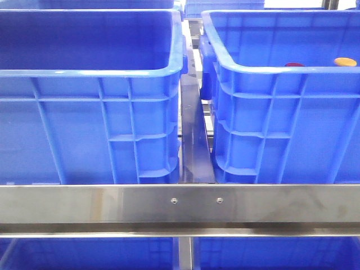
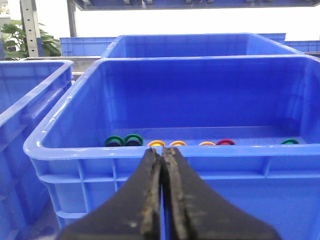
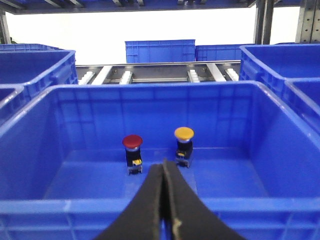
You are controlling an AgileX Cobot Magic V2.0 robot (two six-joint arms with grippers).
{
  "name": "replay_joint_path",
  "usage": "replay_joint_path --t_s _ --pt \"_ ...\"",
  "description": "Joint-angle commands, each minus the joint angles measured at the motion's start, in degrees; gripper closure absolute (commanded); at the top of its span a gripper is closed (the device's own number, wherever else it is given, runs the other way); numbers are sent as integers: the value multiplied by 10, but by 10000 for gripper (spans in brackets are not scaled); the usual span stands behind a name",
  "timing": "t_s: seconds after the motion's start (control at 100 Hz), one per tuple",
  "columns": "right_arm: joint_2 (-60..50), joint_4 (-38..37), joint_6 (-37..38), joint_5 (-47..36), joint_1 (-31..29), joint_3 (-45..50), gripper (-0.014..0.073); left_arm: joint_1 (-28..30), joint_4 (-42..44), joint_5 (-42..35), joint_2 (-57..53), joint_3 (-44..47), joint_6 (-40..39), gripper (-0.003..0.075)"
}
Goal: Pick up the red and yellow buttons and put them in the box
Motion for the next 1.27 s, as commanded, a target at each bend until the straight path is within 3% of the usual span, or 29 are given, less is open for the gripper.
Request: replay_joint_path --t_s 0.0,0.32,1.26 --pt "-24 -7 2 -52 -1 14 662 0 0 -49 -19 24 -5 739" --pt "-76 -7 7 -112 -1 92 662 0 0 -49 -19 24 -5 739" --pt "-76 -7 9 -116 -1 92 662 0 0 -49 -19 24 -5 739"
